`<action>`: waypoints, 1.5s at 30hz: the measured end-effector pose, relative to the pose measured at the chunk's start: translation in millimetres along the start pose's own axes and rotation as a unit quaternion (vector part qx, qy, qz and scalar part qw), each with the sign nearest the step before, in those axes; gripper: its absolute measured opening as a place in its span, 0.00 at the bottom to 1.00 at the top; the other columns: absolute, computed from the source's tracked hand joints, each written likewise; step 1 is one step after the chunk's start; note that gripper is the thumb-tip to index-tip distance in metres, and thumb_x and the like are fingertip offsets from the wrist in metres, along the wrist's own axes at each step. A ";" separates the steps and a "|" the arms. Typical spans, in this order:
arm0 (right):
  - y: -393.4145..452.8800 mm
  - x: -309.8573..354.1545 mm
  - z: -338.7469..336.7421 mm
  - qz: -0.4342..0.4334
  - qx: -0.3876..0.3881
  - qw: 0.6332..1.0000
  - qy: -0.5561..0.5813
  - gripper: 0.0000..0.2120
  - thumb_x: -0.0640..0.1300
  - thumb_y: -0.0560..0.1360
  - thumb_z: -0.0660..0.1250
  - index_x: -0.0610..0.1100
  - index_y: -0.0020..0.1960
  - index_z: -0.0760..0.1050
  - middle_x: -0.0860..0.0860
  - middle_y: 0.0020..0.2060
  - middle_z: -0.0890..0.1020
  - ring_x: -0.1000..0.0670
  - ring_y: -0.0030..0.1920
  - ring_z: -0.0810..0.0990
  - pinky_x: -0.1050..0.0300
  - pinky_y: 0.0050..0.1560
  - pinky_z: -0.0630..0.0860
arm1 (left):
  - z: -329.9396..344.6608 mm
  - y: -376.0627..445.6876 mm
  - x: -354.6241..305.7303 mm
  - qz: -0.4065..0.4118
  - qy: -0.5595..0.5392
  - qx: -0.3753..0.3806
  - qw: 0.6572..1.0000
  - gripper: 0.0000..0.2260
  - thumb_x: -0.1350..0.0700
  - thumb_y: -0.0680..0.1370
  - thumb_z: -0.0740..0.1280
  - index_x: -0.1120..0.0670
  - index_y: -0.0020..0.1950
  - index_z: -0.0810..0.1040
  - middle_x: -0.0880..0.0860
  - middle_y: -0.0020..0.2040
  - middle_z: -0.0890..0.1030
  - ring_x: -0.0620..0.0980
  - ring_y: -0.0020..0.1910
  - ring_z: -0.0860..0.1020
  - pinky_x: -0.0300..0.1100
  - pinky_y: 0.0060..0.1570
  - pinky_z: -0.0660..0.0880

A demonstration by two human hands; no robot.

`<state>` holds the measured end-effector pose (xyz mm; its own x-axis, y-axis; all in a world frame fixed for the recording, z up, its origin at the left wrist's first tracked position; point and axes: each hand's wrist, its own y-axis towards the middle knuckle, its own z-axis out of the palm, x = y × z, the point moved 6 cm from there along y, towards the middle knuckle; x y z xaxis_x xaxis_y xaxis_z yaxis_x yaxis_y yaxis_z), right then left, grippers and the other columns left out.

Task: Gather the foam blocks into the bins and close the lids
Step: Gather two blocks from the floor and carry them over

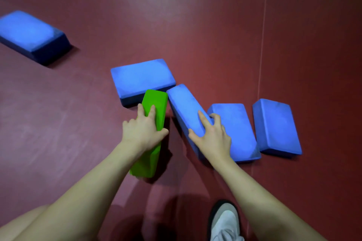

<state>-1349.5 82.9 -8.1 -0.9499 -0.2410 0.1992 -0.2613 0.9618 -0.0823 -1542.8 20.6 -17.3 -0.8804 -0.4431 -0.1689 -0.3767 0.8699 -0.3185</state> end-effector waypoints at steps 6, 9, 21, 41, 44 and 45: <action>-16.2 -9.1 35.1 -0.018 0.073 0.996 -0.050 0.38 0.63 0.75 0.62 0.59 0.78 0.46 0.49 0.77 0.49 0.39 0.66 0.67 0.47 0.55 0.73 | 27.0 -23.6 9.4 0.017 0.009 0.019 1.000 0.38 0.38 0.74 0.62 0.45 0.79 0.46 0.55 0.79 0.42 0.63 0.63 0.71 0.51 0.60 0.68; -8.6 -9.2 36.4 -0.036 0.084 0.995 -0.047 0.38 0.66 0.75 0.60 0.61 0.77 0.45 0.51 0.78 0.42 0.39 0.67 0.66 0.46 0.56 0.74 | 33.2 -21.5 16.4 -0.001 -0.013 0.017 1.000 0.37 0.36 0.76 0.60 0.43 0.78 0.44 0.55 0.79 0.41 0.63 0.64 0.70 0.53 0.60 0.69; 32.0 -14.3 35.4 -0.077 0.058 0.995 -0.027 0.28 0.59 0.79 0.58 0.62 0.76 0.52 0.53 0.78 0.48 0.39 0.62 0.70 0.48 0.54 0.73 | 39.3 -6.7 3.0 -0.027 -0.032 -0.040 0.998 0.35 0.38 0.77 0.59 0.45 0.79 0.47 0.55 0.79 0.42 0.63 0.58 0.73 0.49 0.52 0.72; -65.2 137.4 -323.2 -0.212 0.102 0.972 -0.031 0.27 0.57 0.78 0.60 0.59 0.76 0.59 0.51 0.78 0.53 0.37 0.60 0.71 0.47 0.55 0.73 | -306.8 -208.8 -10.2 -0.132 -0.124 -0.061 0.982 0.34 0.39 0.75 0.63 0.45 0.78 0.55 0.56 0.79 0.48 0.65 0.59 0.74 0.52 0.58 0.70; -104.9 164.0 -386.0 -0.226 0.100 0.969 -0.023 0.27 0.57 0.78 0.61 0.58 0.75 0.60 0.51 0.78 0.53 0.37 0.59 0.72 0.47 0.57 0.72 | -363.6 -264.0 -3.5 -0.143 -0.134 -0.065 0.978 0.33 0.40 0.76 0.63 0.45 0.78 0.55 0.55 0.79 0.48 0.65 0.59 0.74 0.52 0.58 0.70; -118.2 171.7 -405.7 -0.228 0.099 0.968 -0.020 0.27 0.57 0.78 0.61 0.58 0.75 0.60 0.51 0.78 0.53 0.37 0.58 0.72 0.47 0.57 0.73 | -381.1 -282.3 -1.5 -0.148 -0.137 -0.065 0.977 0.33 0.40 0.76 0.63 0.45 0.78 0.56 0.55 0.79 0.48 0.65 0.59 0.73 0.52 0.58 0.69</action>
<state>-1412.1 -19.4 431.9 -0.7327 -0.6436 0.2211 -0.6793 0.7111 -0.1813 -1545.0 -141.7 428.4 -0.6246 -0.7049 -0.3360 -0.6522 0.7075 -0.2720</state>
